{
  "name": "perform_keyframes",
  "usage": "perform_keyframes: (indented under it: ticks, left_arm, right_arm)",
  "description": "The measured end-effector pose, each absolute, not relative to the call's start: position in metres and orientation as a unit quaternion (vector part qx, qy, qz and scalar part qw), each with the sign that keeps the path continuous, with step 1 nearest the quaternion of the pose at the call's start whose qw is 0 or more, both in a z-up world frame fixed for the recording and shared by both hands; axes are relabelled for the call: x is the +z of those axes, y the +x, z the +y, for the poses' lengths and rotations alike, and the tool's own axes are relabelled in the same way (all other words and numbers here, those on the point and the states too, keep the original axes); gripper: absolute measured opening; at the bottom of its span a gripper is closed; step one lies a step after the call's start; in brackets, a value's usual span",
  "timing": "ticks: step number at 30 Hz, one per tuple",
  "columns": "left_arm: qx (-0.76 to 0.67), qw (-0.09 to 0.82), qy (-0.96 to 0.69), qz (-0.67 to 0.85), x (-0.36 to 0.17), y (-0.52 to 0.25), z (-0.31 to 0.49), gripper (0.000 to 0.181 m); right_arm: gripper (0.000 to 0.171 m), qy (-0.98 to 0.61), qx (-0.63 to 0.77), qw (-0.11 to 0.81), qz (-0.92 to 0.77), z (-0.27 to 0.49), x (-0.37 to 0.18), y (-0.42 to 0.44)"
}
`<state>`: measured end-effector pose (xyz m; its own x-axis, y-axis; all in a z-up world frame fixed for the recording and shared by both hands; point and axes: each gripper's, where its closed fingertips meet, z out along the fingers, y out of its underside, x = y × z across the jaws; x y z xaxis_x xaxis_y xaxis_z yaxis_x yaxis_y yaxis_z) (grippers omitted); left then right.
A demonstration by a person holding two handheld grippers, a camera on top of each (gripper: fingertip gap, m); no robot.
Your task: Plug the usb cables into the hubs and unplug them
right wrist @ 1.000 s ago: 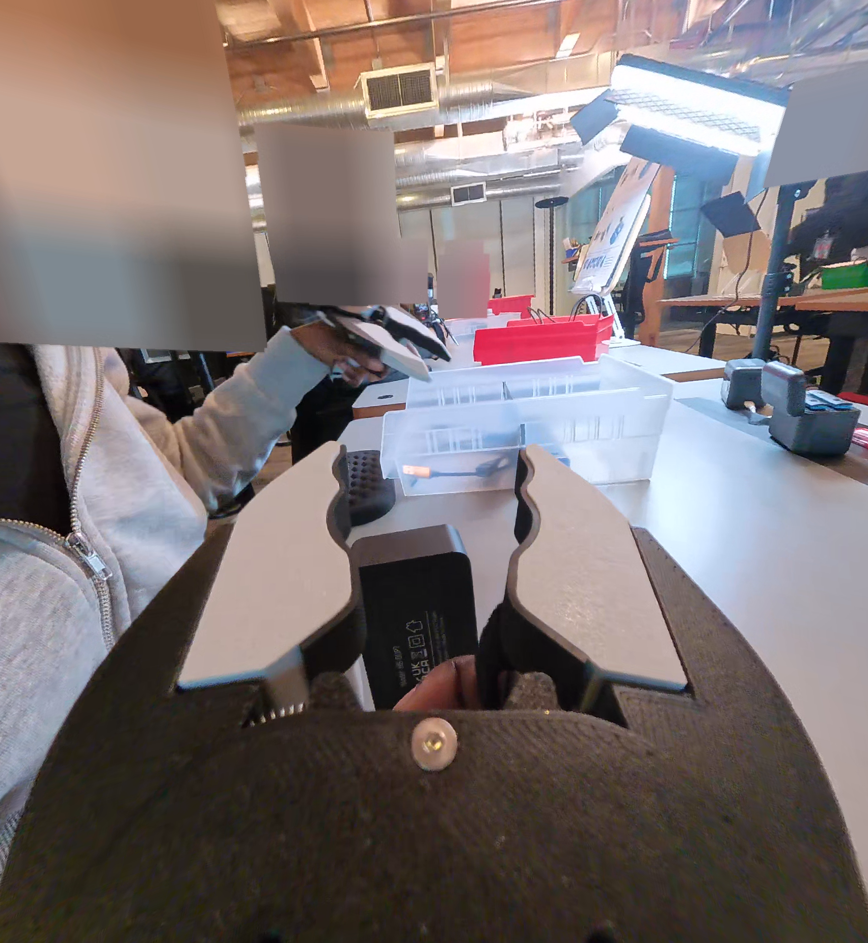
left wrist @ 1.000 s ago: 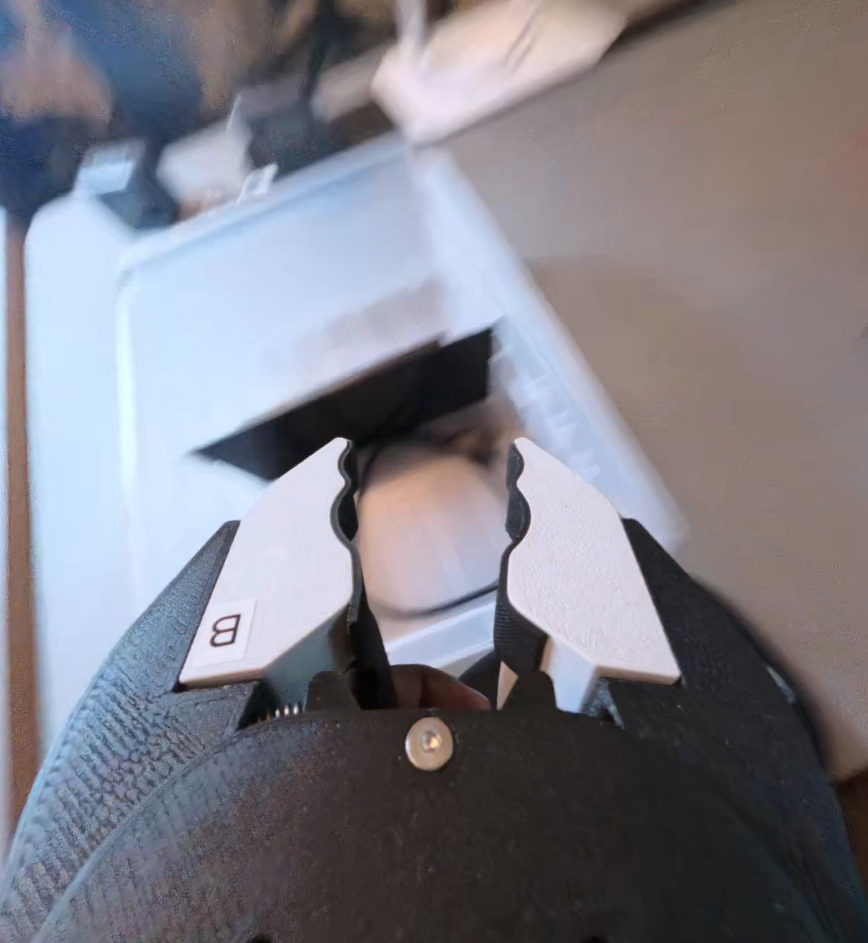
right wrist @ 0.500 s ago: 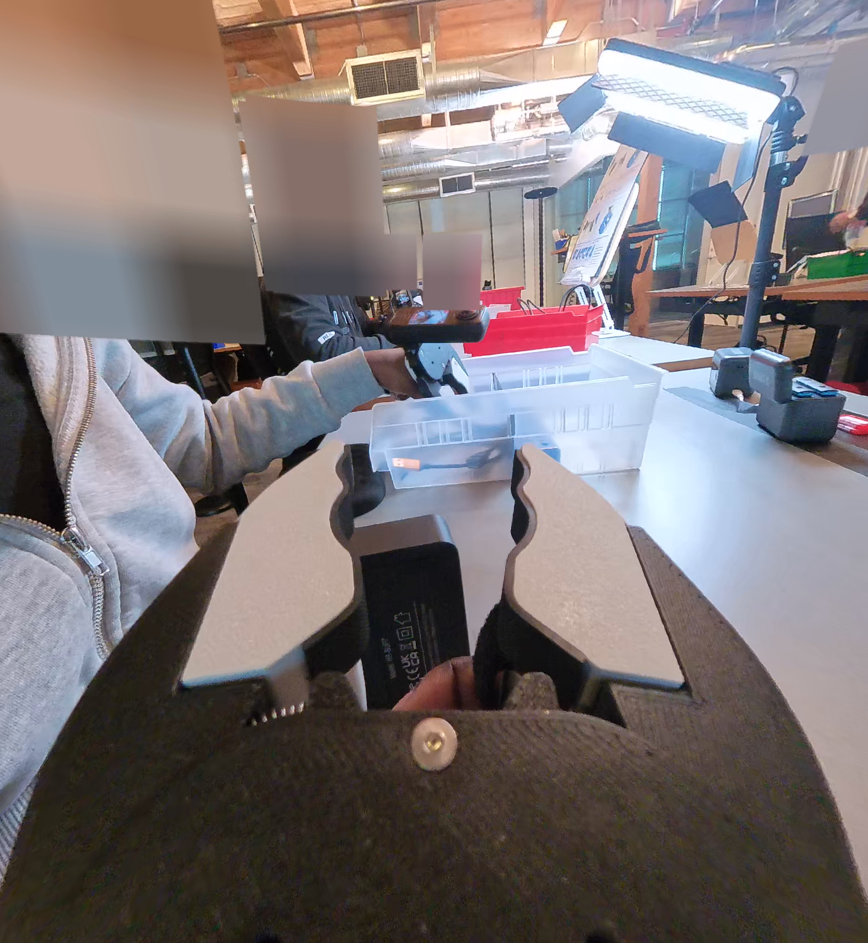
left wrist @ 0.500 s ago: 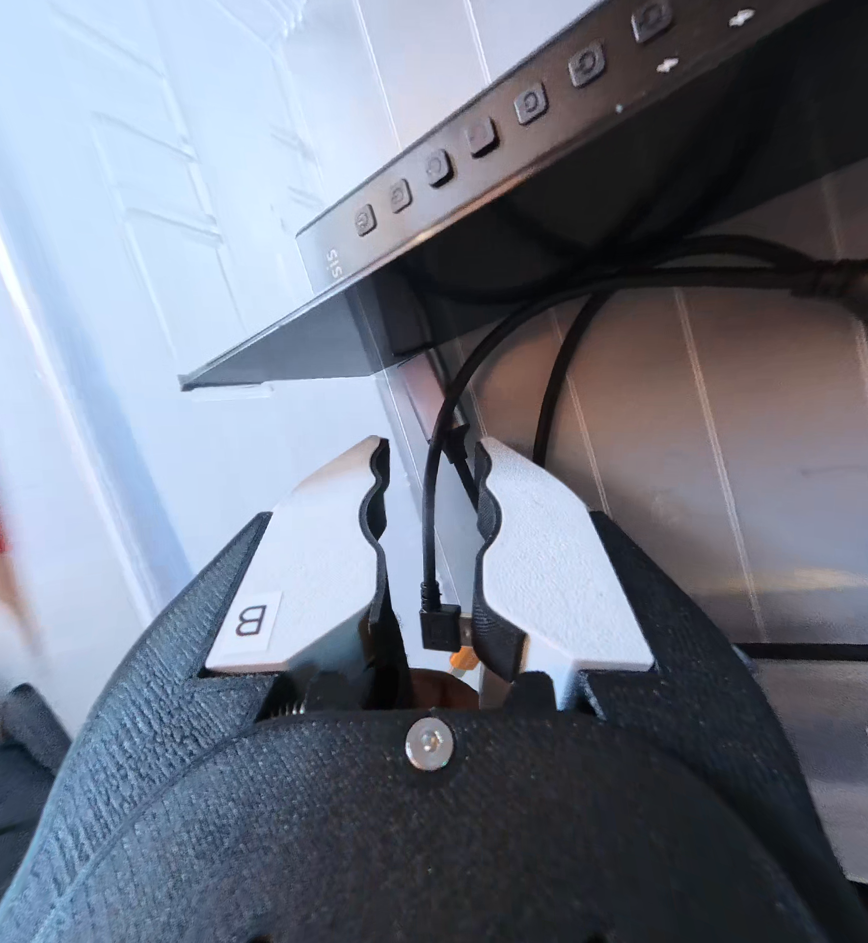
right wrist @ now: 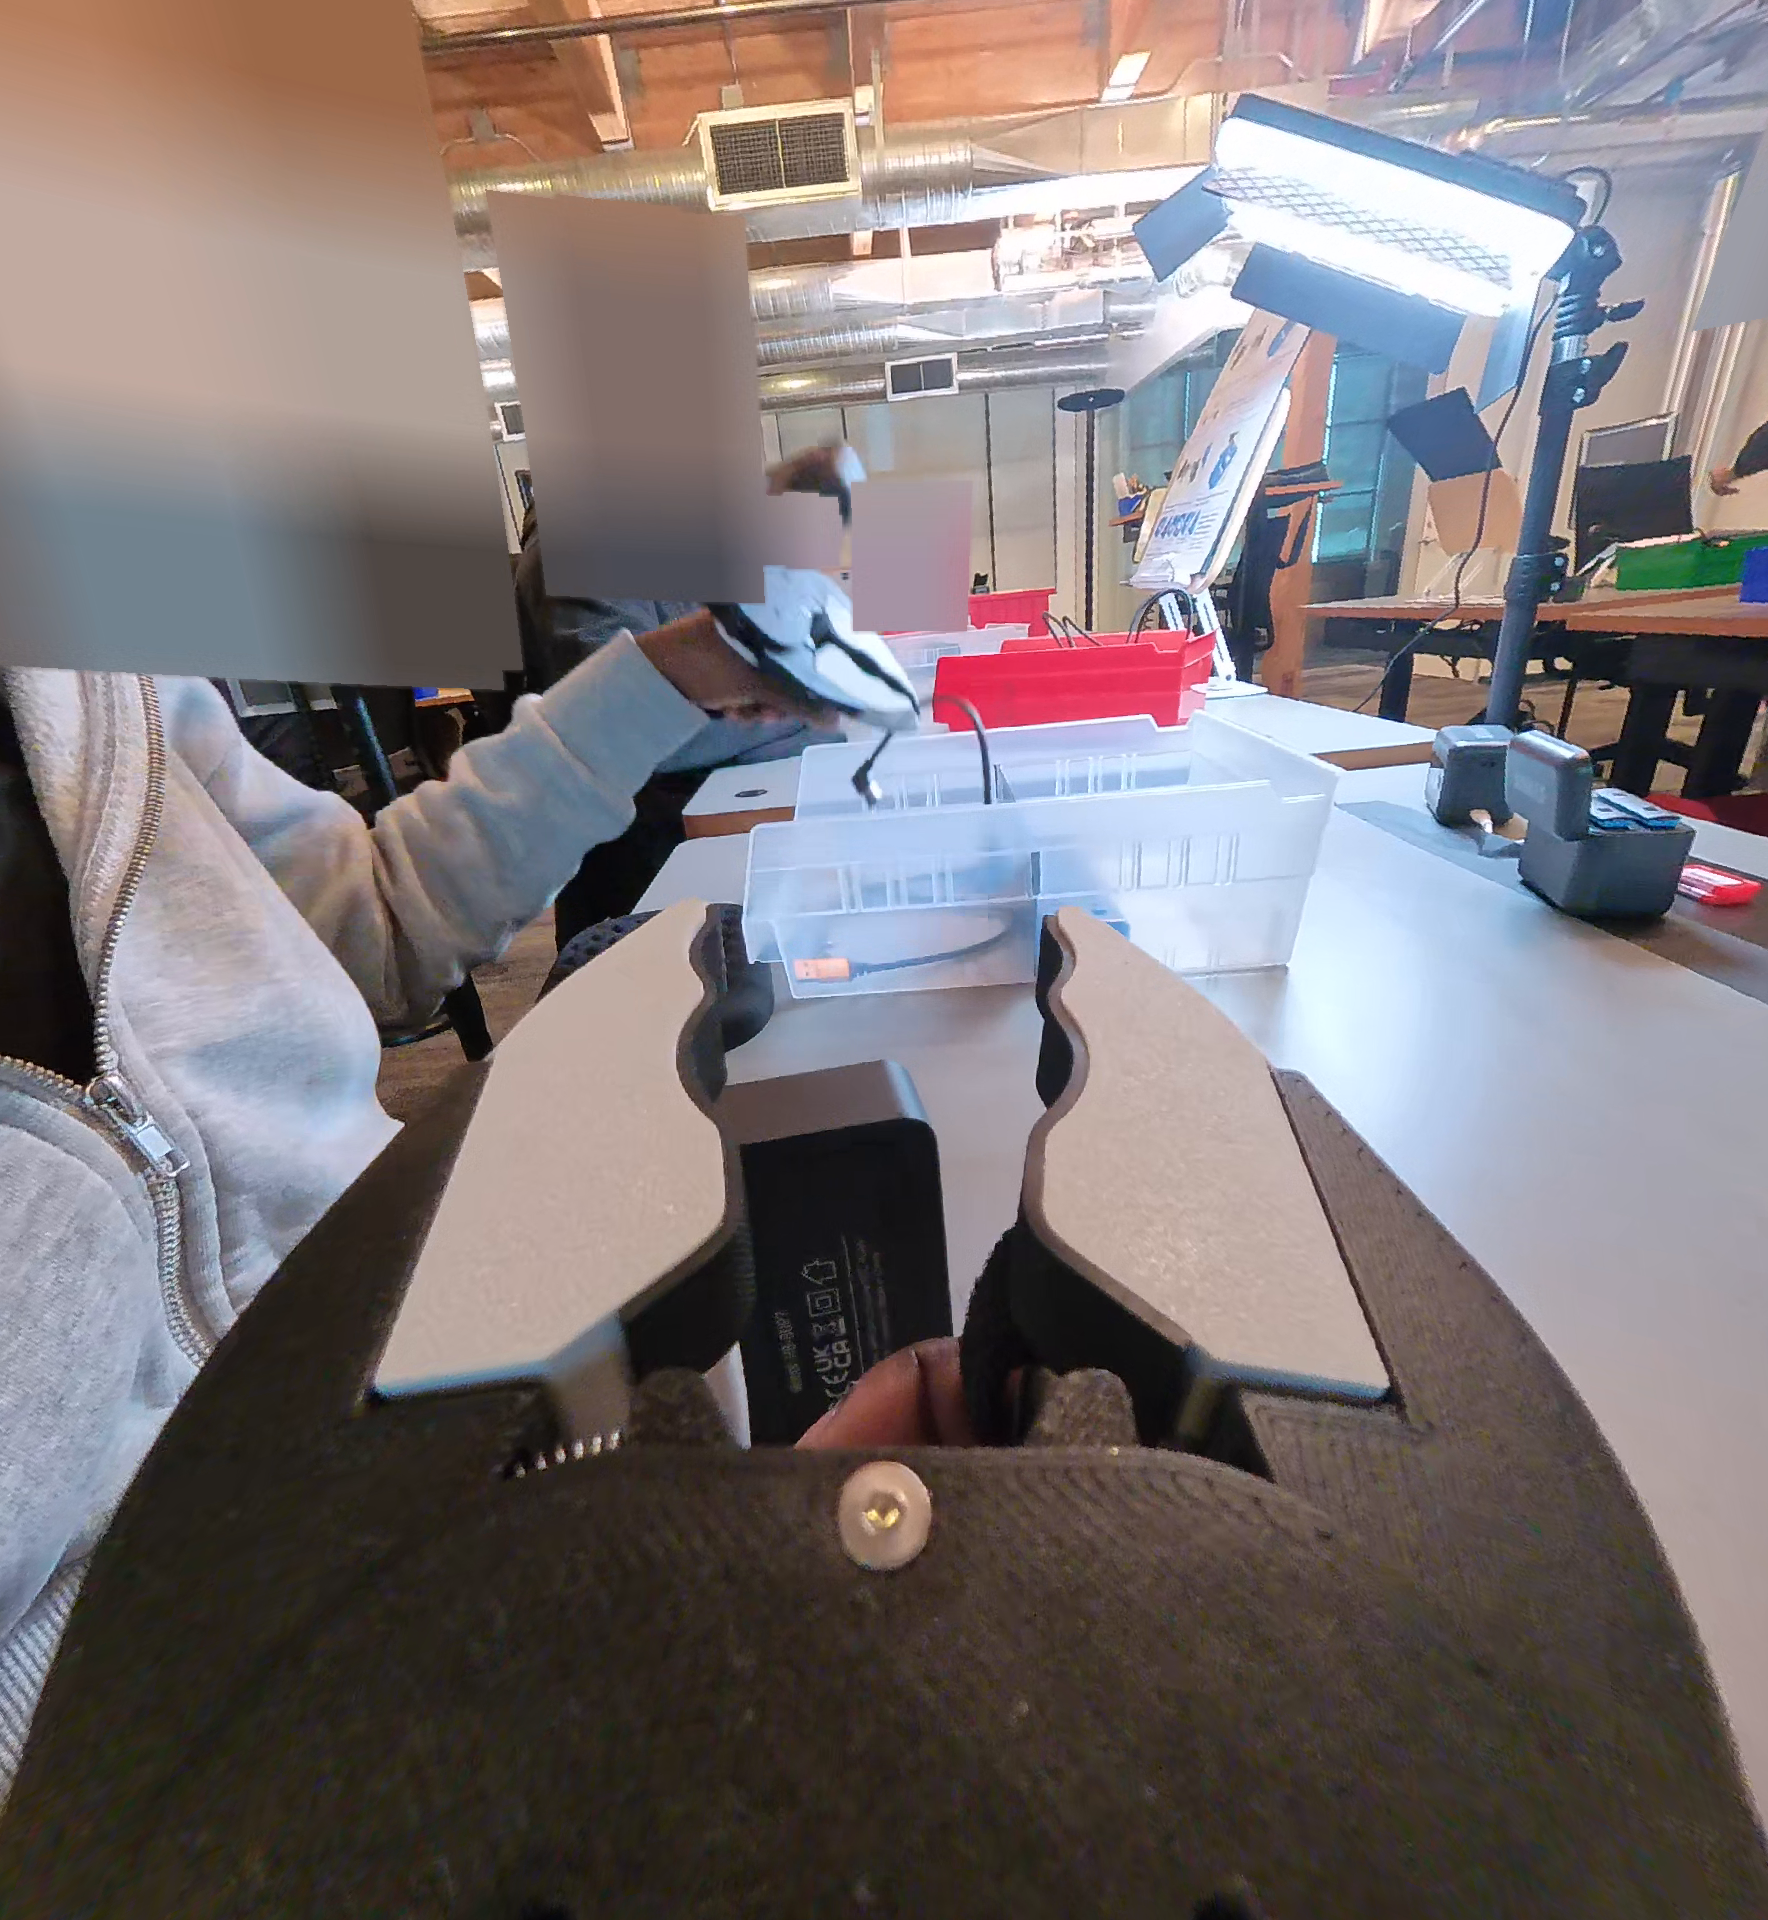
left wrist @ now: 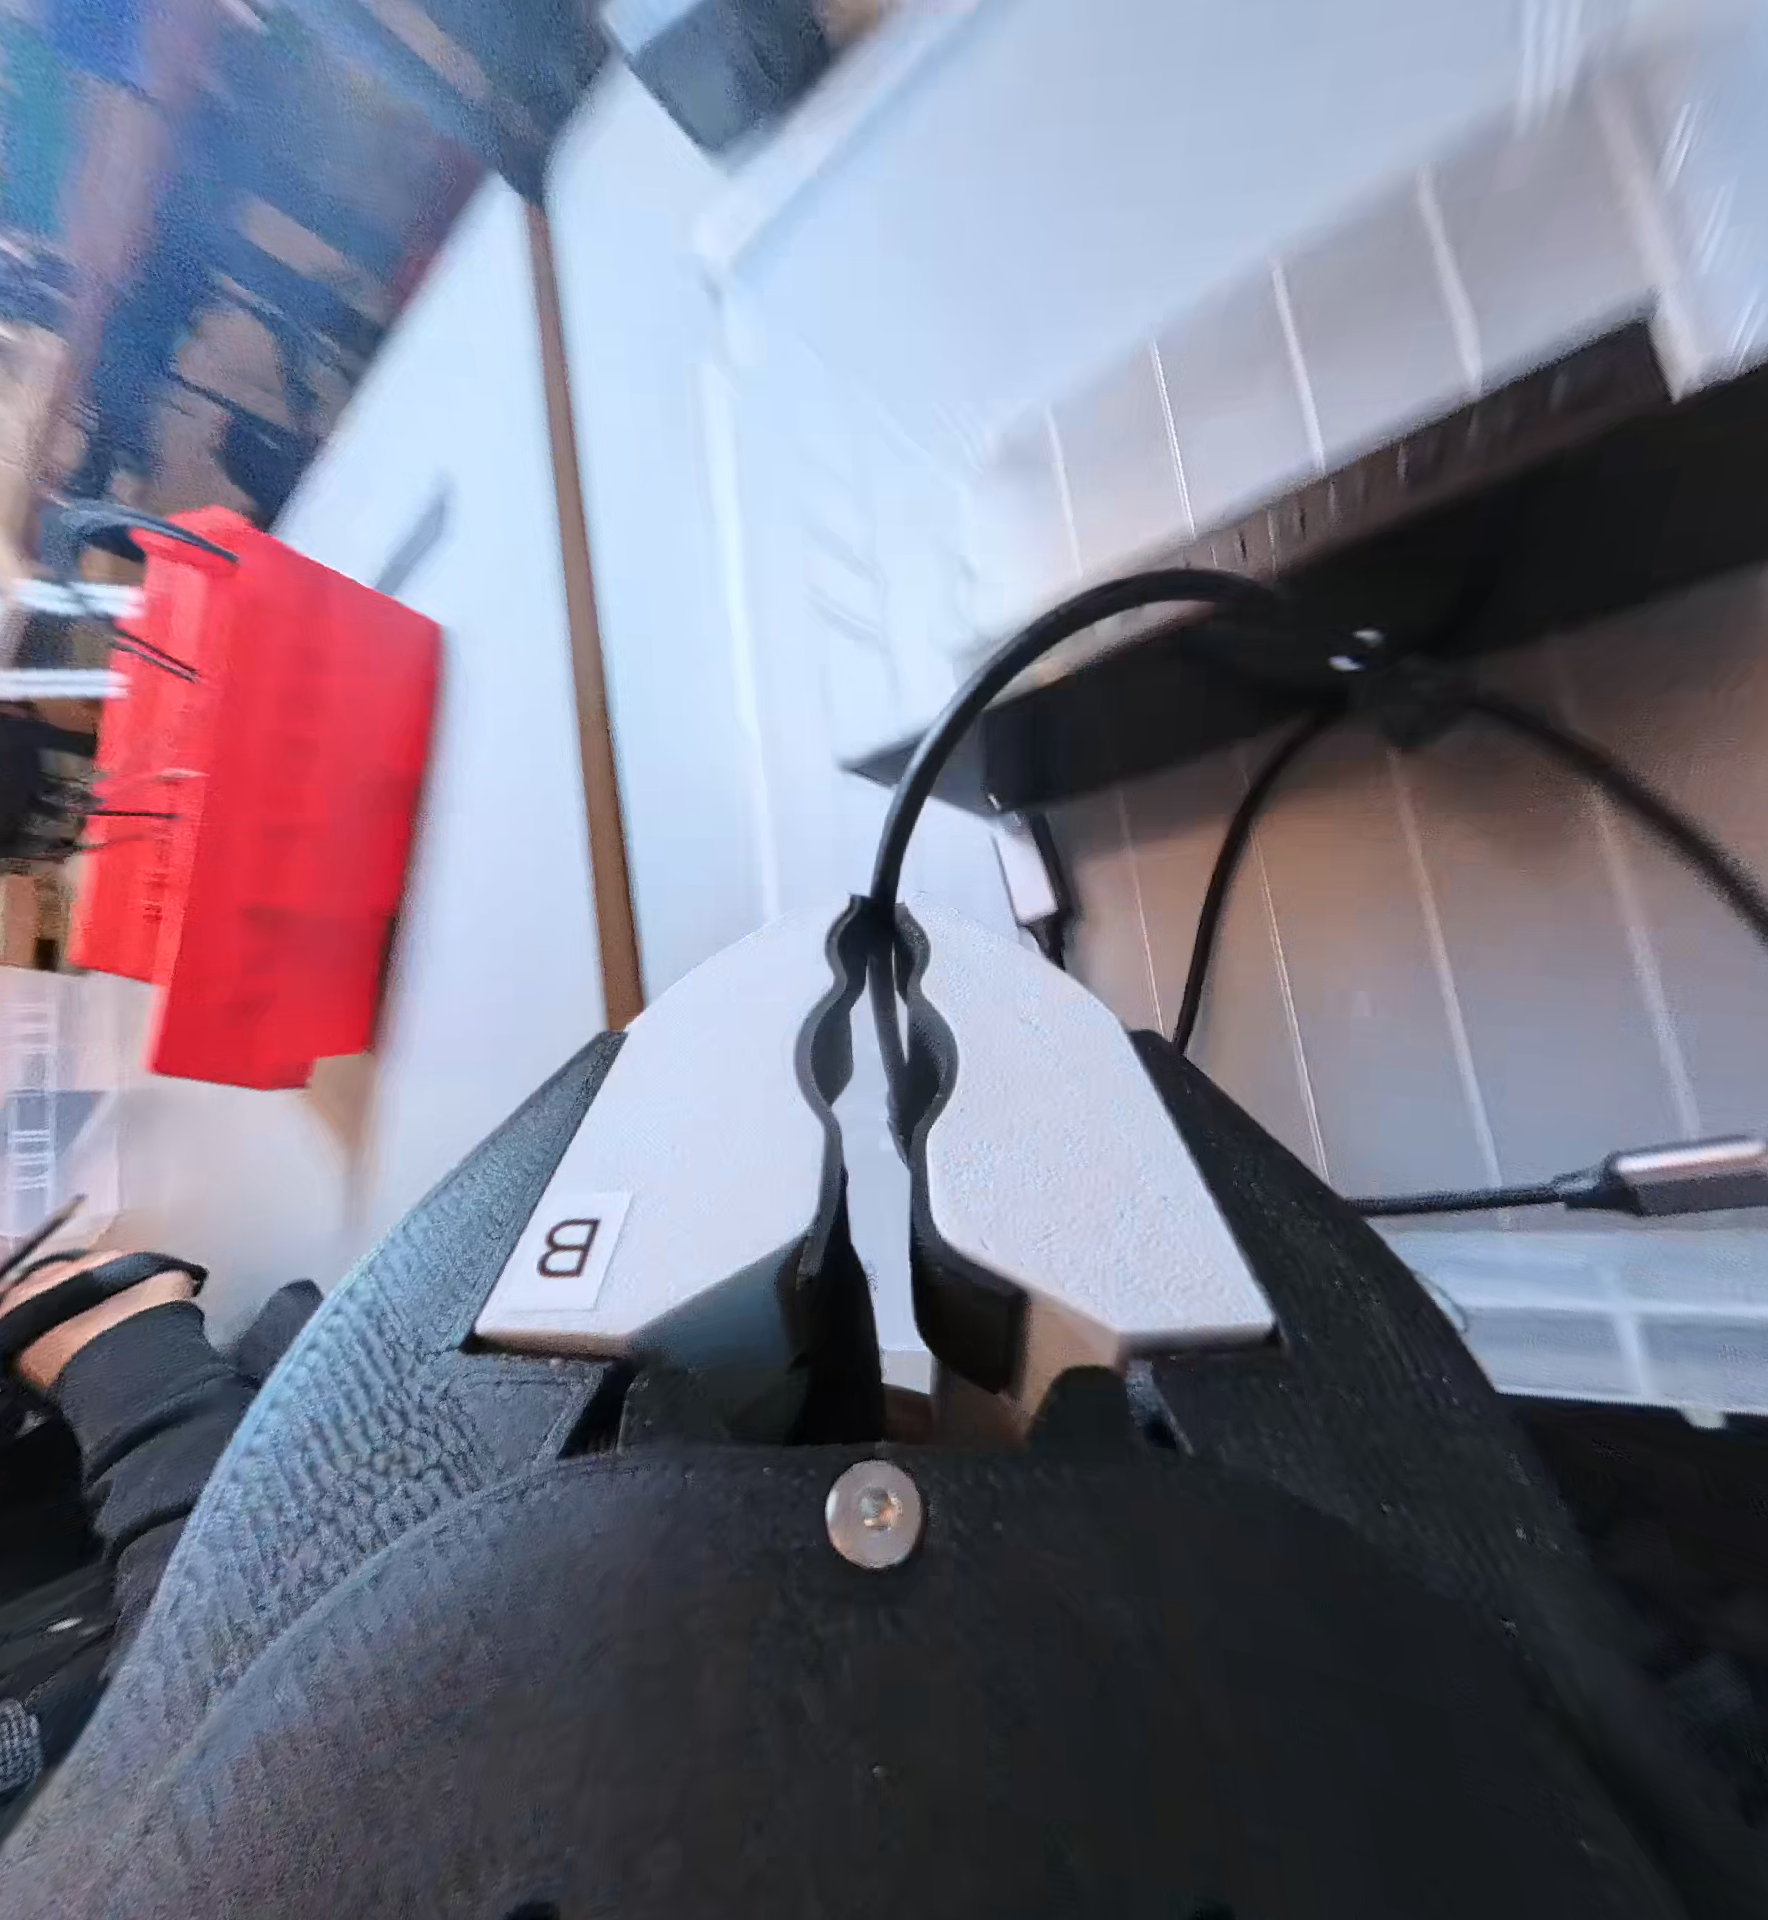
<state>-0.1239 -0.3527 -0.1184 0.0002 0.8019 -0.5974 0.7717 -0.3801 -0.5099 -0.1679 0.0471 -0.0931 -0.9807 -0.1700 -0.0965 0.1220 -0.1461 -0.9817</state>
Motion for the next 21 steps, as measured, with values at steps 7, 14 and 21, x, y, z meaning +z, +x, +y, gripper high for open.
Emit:
perform_keyframes:
  ticks: [7, 14, 21]
  left_arm:
    - [0.661, 0.282, -0.563, -0.409, 0.034, -0.144, -0.267, 0.005]
    - [0.499, 0.618, -0.509, -0.331, 0.038, -0.186, -0.116, 0.004]
    - [0.349, 0.76, -0.447, -0.318, 0.018, -0.195, -0.028, 0.004]
  right_arm:
    - [0.057, -0.015, -0.767, 0.069, 0.638, 0.047, -0.087, -0.171]
    - [0.055, 0.008, -0.793, 0.007, 0.609, 0.053, -0.071, -0.183]
    - [0.047, 0.002, -0.796, -0.126, 0.592, 0.053, -0.049, -0.179]
